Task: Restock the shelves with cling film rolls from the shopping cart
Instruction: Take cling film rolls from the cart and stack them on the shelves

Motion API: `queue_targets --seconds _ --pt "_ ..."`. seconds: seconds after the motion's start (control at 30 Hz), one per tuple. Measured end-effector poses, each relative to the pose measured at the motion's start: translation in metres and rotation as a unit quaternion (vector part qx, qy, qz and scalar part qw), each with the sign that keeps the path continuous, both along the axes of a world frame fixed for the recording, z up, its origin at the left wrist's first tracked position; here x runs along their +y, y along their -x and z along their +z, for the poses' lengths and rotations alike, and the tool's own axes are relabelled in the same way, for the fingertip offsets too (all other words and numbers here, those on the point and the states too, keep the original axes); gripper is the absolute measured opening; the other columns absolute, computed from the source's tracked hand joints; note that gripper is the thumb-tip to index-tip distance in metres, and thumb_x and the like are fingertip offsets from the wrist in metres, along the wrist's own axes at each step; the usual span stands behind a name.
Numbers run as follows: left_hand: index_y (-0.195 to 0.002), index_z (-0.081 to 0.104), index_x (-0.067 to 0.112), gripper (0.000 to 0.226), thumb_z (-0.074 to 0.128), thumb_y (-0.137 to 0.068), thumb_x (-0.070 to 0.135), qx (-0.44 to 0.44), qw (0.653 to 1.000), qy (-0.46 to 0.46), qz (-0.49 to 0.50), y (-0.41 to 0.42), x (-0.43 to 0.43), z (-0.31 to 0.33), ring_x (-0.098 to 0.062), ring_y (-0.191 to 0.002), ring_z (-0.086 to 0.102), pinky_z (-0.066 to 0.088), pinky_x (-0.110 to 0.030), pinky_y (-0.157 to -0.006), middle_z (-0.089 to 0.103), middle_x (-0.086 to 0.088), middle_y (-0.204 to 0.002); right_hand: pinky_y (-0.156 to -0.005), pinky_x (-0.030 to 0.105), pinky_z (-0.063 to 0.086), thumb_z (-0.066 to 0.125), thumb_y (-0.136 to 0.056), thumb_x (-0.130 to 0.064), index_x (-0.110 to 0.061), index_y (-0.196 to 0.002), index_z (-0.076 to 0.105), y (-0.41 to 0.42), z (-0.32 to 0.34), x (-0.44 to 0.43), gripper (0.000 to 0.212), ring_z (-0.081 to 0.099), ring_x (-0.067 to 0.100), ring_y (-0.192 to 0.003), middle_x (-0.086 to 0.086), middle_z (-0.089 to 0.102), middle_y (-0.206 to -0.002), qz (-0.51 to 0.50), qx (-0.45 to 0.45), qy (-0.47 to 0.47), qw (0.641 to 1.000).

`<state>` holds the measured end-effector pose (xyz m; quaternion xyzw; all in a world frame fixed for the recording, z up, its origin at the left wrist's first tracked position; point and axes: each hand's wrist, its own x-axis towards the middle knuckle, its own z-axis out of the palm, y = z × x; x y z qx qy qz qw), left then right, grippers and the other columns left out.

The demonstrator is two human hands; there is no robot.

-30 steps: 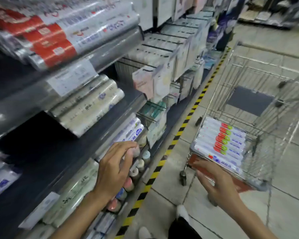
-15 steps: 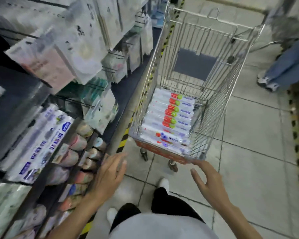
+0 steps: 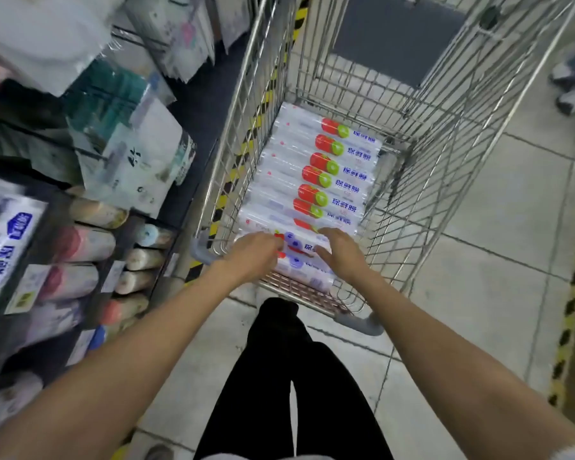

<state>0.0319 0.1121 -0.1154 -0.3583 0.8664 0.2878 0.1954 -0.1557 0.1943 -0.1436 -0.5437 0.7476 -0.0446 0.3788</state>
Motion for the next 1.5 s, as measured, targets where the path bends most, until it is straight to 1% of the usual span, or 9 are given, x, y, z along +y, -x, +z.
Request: queue_targets --seconds 0.13,0.37,0.5,0.7,0.93,1.1,1.2,1.37,1.5 --pt "-0.136 0.048 0.021 0.042 0.042 -0.096 0.009 -0.128 0.986 -0.031 -0.101 0.009 -0.012 -0.047 -0.028 -0.122 0.051 0.042 -0.037 -0.095 0.048 -0.009 -0.14 -0.095 0.04 0.042 0.063 -0.09 -0.027 -0.005 -0.138 0.037 -0.008 -0.05 -0.02 0.059 0.044 0.034 -0.122 0.019 0.045 -0.135 0.033 0.047 -0.072 0.996" --pt "-0.136 0.04 0.007 0.049 0.051 -0.088 0.001 -0.131 0.975 0.02 -0.178 0.004 -0.022 -0.091 -0.026 -0.127 0.044 0.046 -0.039 -0.095 0.037 -0.01 -0.144 -0.089 0.039 0.04 0.062 -0.09 -0.029 -0.001 -0.134 0.04 -0.002 -0.082 -0.021 0.057 0.042 0.034 -0.118 0.019 0.045 -0.128 0.073 0.114 -0.072 0.988" --pt "-0.136 0.036 0.005 0.046 0.047 -0.091 0.001 -0.16 0.964 0.028 -0.21 0.014 -0.022 -0.096 -0.032 -0.125 0.041 0.04 -0.039 -0.094 0.036 -0.015 -0.141 -0.074 0.032 0.036 0.063 -0.088 -0.032 -0.001 -0.11 0.053 0.021 -0.055 -0.026 0.039 0.048 0.029 -0.1 0.017 0.051 -0.109 0.01 0.048 -0.055 0.997" --pt "-0.137 0.035 0.002 0.048 0.046 -0.091 -0.001 -0.195 0.953 0.041 -0.227 0.024 -0.024 -0.097 -0.032 -0.136 0.027 0.026 -0.039 -0.107 0.026 -0.02 -0.148 -0.048 0.019 0.029 0.06 -0.091 -0.03 -0.012 -0.078 0.052 0.049 0.004 -0.027 0.024 0.044 0.01 -0.055 -0.003 0.049 -0.065 -0.131 -0.114 -0.054 0.983" --pt "-0.143 0.017 -0.001 0.064 0.051 -0.09 0.006 -0.17 0.957 0.076 -0.223 0.027 -0.033 -0.051 -0.035 -0.125 0.044 0.03 -0.044 -0.104 0.044 -0.017 -0.137 -0.057 0.029 0.038 0.066 -0.086 -0.033 0.005 -0.096 0.063 0.07 0.064 -0.017 0.04 0.056 0.016 -0.065 0.019 0.063 -0.08 -0.247 -0.267 -0.043 0.93" --pt "-0.134 0.038 0.009 0.061 0.067 -0.083 0.027 -0.099 0.991 0.083 -0.039 0.011 -0.04 0.014 -0.028 -0.119 0.046 0.036 -0.035 -0.094 0.049 -0.009 -0.129 -0.049 0.015 0.043 0.063 -0.081 -0.027 0.002 -0.095 0.063 0.082 0.121 -0.013 0.032 0.062 0.008 -0.058 0.004 0.071 -0.074 -0.225 -0.35 -0.031 0.909" --pt "-0.125 0.05 0.015 0.056 0.069 -0.077 0.035 -0.017 0.99 0.047 0.135 -0.008 -0.026 0.058 -0.025 -0.117 0.047 0.039 -0.034 -0.089 0.049 -0.005 -0.123 -0.049 0.018 0.049 0.081 -0.067 -0.021 -0.001 -0.095 0.064 0.091 0.159 -0.016 0.039 0.066 0.011 -0.059 0.004 0.073 -0.075 -0.186 -0.416 -0.018 0.89" --pt "-0.117 0.049 0.015 0.054 0.075 -0.071 0.026 0.141 0.883 0.007 0.447 -0.025 0.025 0.142 -0.019 -0.094 0.057 0.043 -0.027 -0.07 0.056 0.002 -0.101 -0.056 0.022 0.053 0.065 -0.063 -0.01 -0.001 -0.1 0.063 0.086 0.221 -0.029 0.038 0.069 0.016 -0.067 0.007 0.074 -0.084 -0.055 -0.451 -0.015 0.891" --pt "-0.104 0.042 0.015 0.051 0.081 -0.07 0.019 0.24 0.773 0.057 0.584 -0.037 0.075 0.196 -0.015 -0.081 0.052 0.035 -0.012 -0.057 0.053 0.005 -0.09 -0.064 0.026 0.054 0.077 -0.045 -0.023 -0.005 -0.11 0.058 0.053 0.26 -0.037 0.071 0.07 0.019 -0.08 0.01 0.073 -0.095 0.075 -0.464 -0.031 0.882"
